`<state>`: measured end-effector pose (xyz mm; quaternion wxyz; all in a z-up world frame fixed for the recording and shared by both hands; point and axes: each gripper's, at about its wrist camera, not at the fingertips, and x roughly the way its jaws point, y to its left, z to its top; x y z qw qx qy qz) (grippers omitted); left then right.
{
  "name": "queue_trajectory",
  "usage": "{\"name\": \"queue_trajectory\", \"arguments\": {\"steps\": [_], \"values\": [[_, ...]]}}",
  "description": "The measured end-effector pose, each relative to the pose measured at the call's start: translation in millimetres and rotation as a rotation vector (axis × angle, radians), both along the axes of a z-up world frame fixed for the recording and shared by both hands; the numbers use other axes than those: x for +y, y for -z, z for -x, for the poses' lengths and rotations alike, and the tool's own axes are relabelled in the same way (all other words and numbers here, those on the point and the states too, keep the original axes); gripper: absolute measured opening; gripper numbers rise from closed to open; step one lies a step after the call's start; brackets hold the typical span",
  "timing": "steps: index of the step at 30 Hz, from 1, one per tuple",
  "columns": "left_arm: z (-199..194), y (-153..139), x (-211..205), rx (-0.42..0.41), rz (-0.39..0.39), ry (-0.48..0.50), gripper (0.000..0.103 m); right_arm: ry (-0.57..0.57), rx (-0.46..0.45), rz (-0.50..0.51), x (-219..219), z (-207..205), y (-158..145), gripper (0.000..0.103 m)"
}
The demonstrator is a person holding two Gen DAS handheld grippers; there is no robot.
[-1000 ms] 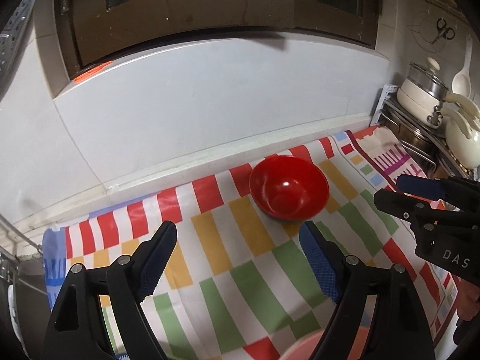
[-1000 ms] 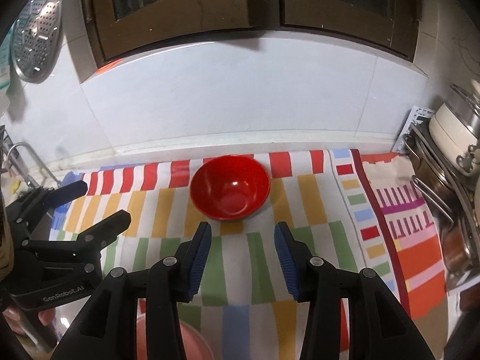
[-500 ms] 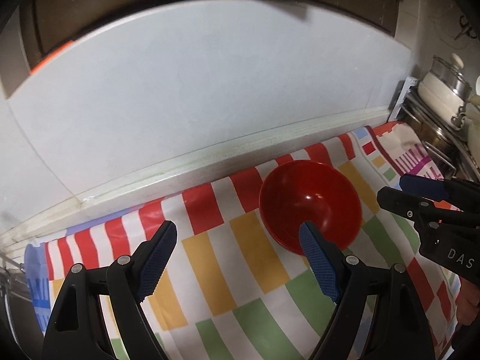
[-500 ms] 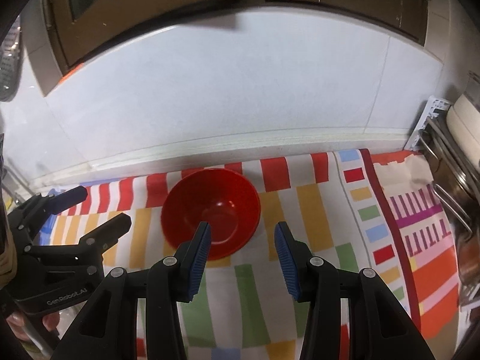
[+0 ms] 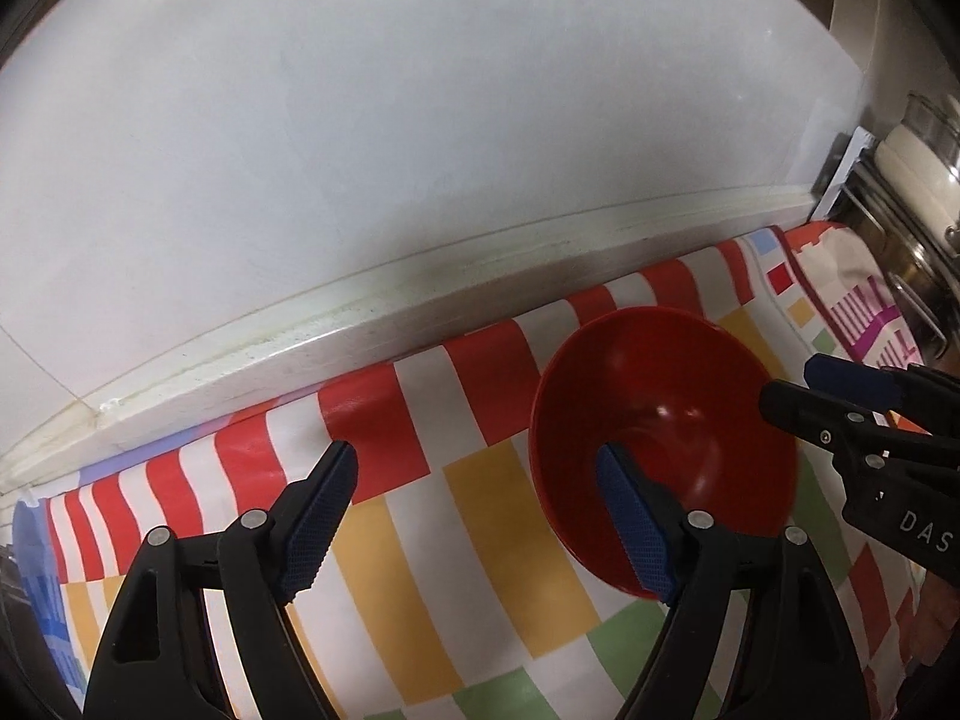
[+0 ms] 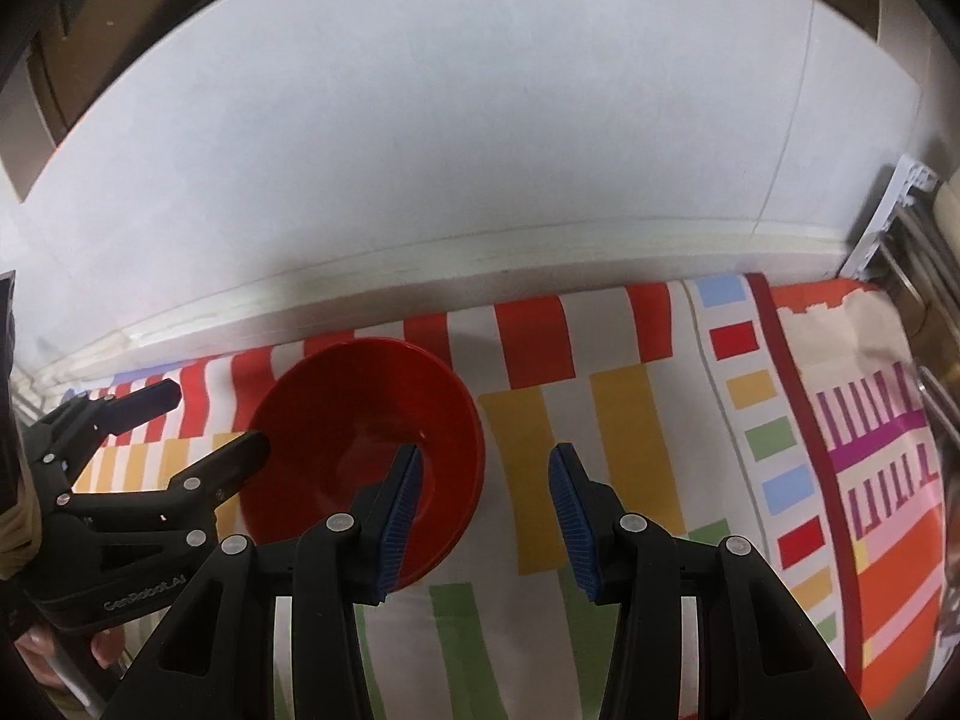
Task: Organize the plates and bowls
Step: 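Close both grippers on the red-and-black bowl's rim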
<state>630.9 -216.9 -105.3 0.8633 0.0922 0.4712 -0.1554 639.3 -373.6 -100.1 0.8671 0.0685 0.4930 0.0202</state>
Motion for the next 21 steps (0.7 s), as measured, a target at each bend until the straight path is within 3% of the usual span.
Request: {"name": "queue_trajectory", "arguments": {"steps": [9,16,21], "values": [[-10,20,-5,0.074,0.04,0.012,0.061,-0.006,0.038,-0.045,-2,-9,21,0.043],[-11,26,-9,0.121,0.081,0.048,0.029,-0.003,0.071,-0.095,-4,-10,32,0.026],[-11,25,-11,0.14,0.109,0.067,0.014,-0.002,0.074,-0.147,-3,-8,31,0.012]]}}
